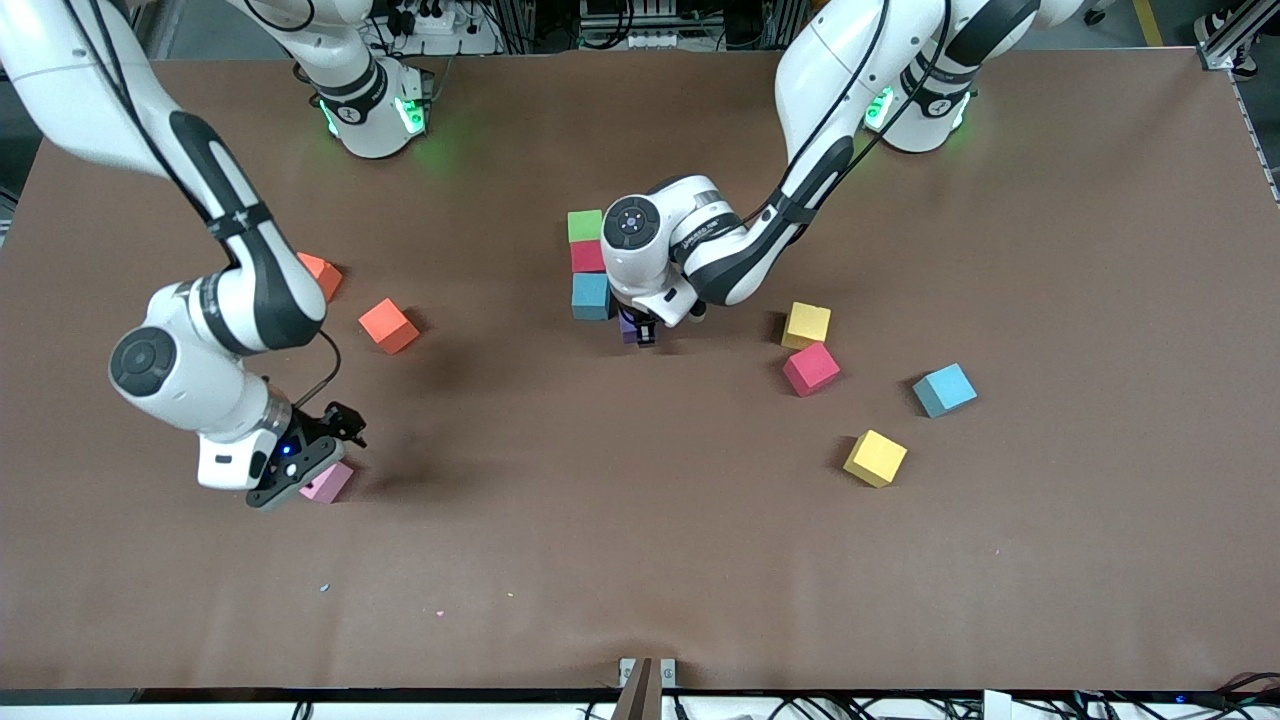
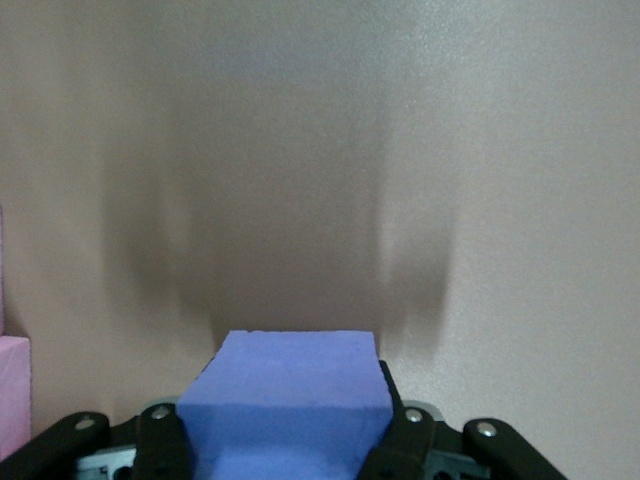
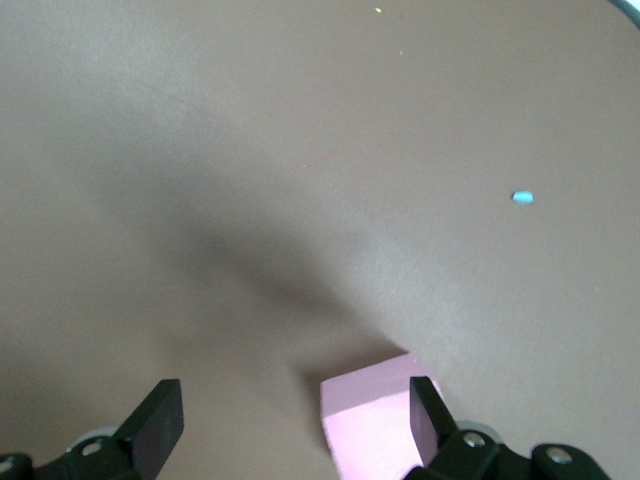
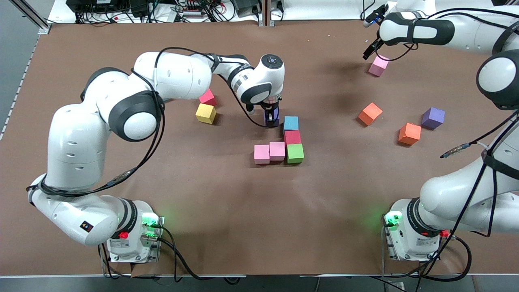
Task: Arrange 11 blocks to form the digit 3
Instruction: 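Grasp the pink cube with the right gripper while the left gripper lowers purple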
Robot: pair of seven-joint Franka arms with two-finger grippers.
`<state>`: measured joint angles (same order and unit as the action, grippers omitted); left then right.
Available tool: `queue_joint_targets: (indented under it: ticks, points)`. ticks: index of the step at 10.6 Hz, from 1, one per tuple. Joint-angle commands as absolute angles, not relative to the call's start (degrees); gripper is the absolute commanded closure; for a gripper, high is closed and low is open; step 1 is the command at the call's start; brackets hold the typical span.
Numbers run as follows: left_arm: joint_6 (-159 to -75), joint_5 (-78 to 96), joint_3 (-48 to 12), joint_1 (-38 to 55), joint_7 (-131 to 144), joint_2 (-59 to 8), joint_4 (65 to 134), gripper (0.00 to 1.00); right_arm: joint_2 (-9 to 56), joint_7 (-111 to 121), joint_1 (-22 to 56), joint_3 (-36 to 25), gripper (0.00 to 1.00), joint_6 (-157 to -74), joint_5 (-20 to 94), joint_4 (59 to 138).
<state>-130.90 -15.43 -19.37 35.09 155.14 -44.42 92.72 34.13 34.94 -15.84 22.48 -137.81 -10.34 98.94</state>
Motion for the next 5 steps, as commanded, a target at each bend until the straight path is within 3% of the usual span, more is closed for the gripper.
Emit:
queue_joint_targets:
  ticks: [1, 5]
  points:
    - [-127.71, -14.76, -19.51, 37.43, 156.09, -43.86, 92.72, 1.00, 37.87, 43.38, -17.40, 23.12, 0.00, -137.37, -11.34, 95.37]
    - [-127.71, -16.43, -19.51, 38.32, 155.92, -43.77, 92.73, 1.00, 38.23, 48.95, -18.46, 21.80, 0.00, -137.29, -11.07, 96.06]
